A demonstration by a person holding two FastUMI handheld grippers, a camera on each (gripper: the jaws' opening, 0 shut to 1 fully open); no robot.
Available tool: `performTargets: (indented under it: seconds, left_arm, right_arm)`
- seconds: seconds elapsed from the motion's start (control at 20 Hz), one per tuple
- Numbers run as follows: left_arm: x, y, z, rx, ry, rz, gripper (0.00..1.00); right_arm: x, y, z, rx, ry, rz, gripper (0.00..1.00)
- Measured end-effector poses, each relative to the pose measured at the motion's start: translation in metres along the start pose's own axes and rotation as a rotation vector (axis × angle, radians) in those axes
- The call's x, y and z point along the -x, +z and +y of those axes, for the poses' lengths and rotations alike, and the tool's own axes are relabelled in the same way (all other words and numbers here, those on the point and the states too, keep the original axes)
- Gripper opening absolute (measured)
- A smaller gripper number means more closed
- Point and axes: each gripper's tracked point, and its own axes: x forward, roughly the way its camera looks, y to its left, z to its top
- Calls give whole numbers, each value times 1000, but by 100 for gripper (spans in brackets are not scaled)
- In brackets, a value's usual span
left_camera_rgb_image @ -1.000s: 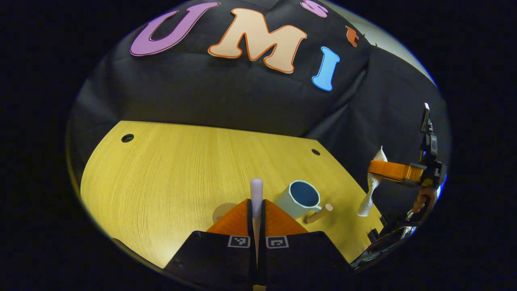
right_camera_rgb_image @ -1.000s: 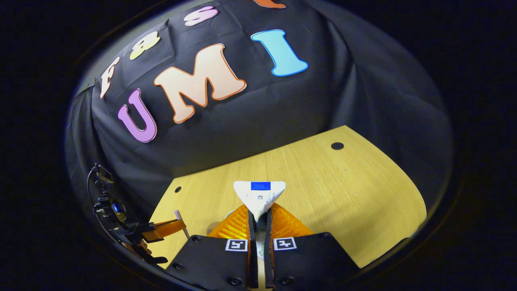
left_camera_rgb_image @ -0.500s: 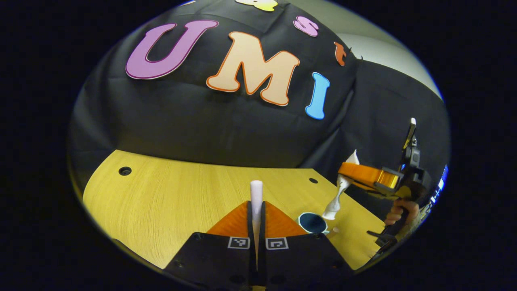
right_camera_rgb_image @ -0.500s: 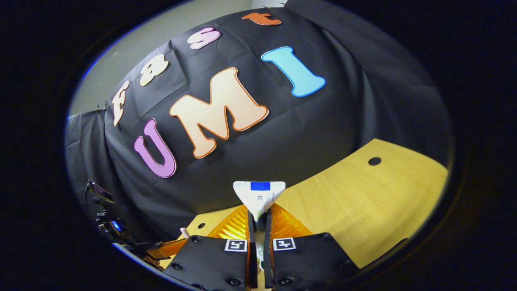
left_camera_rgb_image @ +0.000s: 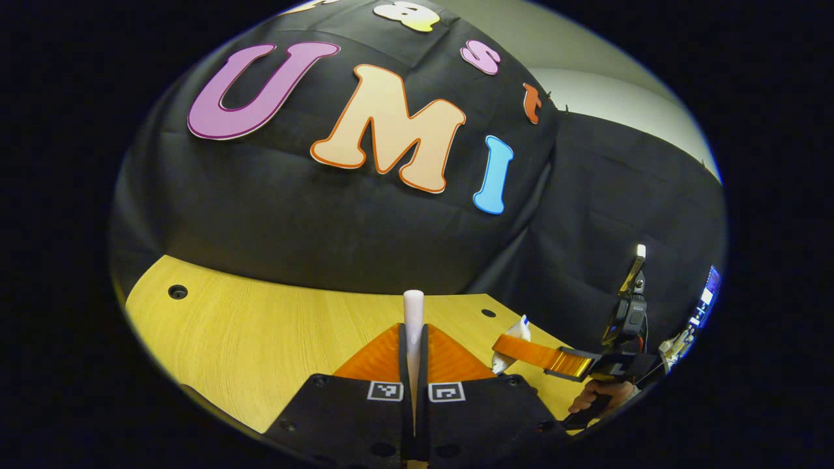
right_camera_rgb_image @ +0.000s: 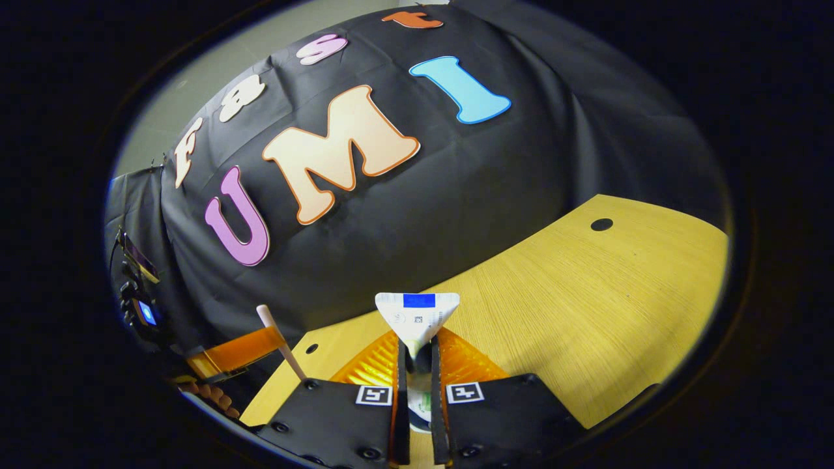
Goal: Put the toothbrush and toothpaste on the desktop into the cup, then pick up the cup and place it on the coaster on the desktop.
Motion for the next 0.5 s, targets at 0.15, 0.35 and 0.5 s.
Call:
performTargets:
  seconds: [0.15,0.35,0.5]
  left_arm:
    - [-6,5,-14,-6,-34,-20,0]
    - [-13,11,-35,-30,-71,-29,0]
    - [-19,19,-54,-46,-103,-53,0]
  right_arm:
    - [12,-1,8,-21,29,24,22]
    - [27,27,-7,-6,-16,-53,96]
    - [44,46,-22,-26,-52,-86,96]
